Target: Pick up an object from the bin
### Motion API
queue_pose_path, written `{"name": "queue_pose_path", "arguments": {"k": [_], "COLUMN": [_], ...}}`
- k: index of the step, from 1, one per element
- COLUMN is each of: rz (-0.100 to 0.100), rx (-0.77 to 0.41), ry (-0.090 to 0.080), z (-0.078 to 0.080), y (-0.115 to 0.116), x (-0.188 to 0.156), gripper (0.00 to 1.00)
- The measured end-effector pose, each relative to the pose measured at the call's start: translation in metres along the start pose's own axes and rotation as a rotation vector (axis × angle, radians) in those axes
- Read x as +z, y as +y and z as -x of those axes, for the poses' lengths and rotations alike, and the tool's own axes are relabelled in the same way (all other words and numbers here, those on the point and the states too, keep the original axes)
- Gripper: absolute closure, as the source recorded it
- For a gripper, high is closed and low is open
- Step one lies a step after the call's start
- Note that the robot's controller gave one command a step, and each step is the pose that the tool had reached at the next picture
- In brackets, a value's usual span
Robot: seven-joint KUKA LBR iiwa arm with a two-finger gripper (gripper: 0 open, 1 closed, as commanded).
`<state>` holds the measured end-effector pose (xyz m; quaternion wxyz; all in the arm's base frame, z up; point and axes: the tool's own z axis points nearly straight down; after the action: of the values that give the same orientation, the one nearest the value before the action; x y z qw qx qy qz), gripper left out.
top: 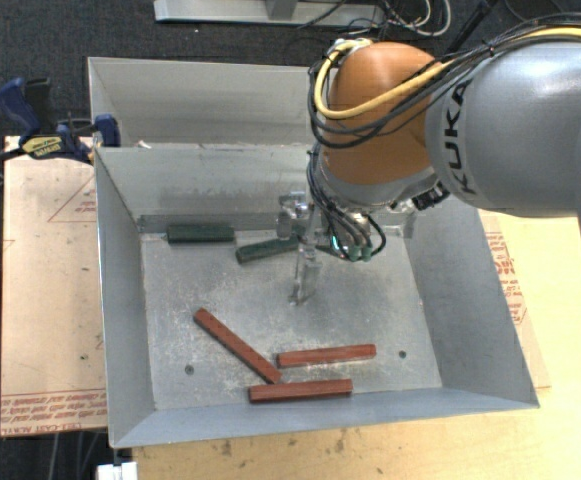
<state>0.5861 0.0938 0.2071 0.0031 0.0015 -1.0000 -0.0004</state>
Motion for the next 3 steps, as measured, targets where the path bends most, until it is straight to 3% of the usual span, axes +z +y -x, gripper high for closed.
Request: {"name": "queue_pose_path", "arguments": {"k": [1, 2, 3], "rz": [0.0, 0.002, -0.001], "rx": [0.002, -0.007, -0.15], "ry": [-0.007, -0.019, -0.009], "z": [0.002, 0.048, 0.064], "y": [0.0, -0.009, -0.017], "x": [-0.004, 0.03, 0.082], "gripper": [0.0, 0.0, 0.0]}}
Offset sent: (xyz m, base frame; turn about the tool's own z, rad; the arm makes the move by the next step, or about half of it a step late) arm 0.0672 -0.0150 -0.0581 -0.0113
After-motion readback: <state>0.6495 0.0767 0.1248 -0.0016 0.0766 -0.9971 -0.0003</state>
